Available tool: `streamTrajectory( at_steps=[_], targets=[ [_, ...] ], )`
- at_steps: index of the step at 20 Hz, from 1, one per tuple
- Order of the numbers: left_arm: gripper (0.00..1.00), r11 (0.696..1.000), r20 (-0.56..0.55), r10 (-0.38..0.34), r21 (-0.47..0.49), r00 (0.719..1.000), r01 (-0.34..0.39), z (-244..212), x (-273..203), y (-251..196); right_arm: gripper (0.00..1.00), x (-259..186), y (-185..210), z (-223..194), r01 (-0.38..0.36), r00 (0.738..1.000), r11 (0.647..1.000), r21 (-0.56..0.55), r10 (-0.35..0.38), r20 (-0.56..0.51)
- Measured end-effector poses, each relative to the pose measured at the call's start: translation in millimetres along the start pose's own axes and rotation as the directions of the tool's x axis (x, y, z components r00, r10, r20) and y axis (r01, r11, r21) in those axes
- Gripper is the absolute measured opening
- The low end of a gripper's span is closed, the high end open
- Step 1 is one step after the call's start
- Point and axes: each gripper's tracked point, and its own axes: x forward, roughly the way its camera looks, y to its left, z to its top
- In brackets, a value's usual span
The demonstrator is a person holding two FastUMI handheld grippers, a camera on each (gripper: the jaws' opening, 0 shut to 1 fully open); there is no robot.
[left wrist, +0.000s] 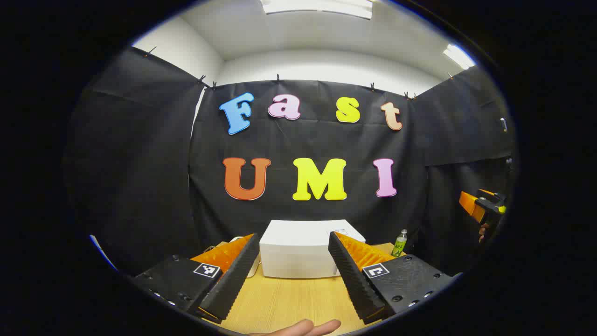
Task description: Open the microwave oven with the left hand, put the food in, and close the microwave oven.
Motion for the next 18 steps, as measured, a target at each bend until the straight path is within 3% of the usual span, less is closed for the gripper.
streamTrajectory(
  at_steps=[1,2,12,18],
  targets=[
    [0.95,1.000,0.002,-0.002,0.001,1.000,0.002,1,-1,-1,1.00,-3,0,4,-0.008,1.000,1.000,0.007,0.008,0.014],
    [0.95,1.000,0.006,-0.005,0.000,1.000,0.005,3,-3,-2,0.92,-5,0,8,-0.012,1.000,1.000,0.010,0.012,0.023],
    [0.95,1.000,0.020,0.000,0.004,1.000,0.000,12,-10,-4,0.91,-10,-1,10,-0.049,0.998,0.998,0.035,0.048,0.038],
    [0.95,0.999,-0.011,-0.013,-0.041,1.000,0.013,-9,15,-23,0.91,-7,-6,7,-0.069,0.996,0.997,0.044,0.066,0.058]
  ],
)
